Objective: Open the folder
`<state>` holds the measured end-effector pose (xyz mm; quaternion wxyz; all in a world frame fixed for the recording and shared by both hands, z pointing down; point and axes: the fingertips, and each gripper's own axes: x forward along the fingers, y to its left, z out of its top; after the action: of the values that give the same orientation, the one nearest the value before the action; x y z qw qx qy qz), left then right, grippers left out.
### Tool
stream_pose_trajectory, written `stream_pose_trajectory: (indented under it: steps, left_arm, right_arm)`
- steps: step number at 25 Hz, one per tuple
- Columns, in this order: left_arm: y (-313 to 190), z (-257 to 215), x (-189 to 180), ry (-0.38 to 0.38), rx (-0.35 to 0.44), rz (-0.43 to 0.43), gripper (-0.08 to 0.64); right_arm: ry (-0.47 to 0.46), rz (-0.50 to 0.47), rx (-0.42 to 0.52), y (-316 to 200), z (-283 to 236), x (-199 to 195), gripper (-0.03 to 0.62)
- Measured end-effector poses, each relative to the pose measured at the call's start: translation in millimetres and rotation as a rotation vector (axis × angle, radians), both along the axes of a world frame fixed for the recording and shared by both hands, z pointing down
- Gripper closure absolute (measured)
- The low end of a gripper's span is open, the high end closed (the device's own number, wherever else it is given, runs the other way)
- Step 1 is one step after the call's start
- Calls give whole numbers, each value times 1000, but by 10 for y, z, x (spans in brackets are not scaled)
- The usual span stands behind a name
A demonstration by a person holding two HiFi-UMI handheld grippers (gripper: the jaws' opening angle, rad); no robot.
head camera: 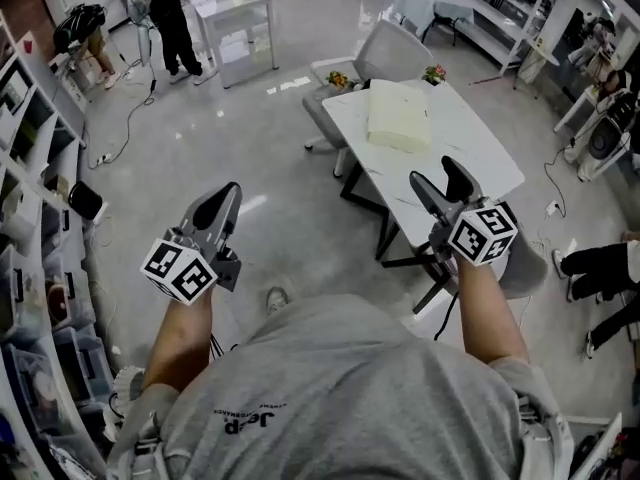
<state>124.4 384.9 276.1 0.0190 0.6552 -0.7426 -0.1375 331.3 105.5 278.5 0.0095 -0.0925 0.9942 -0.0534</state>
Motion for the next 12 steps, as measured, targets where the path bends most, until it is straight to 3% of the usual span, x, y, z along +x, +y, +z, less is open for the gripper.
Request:
stream_pose_trajectory:
  steps: [6, 12]
  left_arm:
    - [-272, -174, -1280, -22, 1, 110, 511]
    - [-388, -241, -2407, -14, -6, 150, 511]
  right_arm:
    - [-4, 100, -4, -51, -149, -1051, 233]
    - [1, 156, -7, -109, -211, -2011, 233]
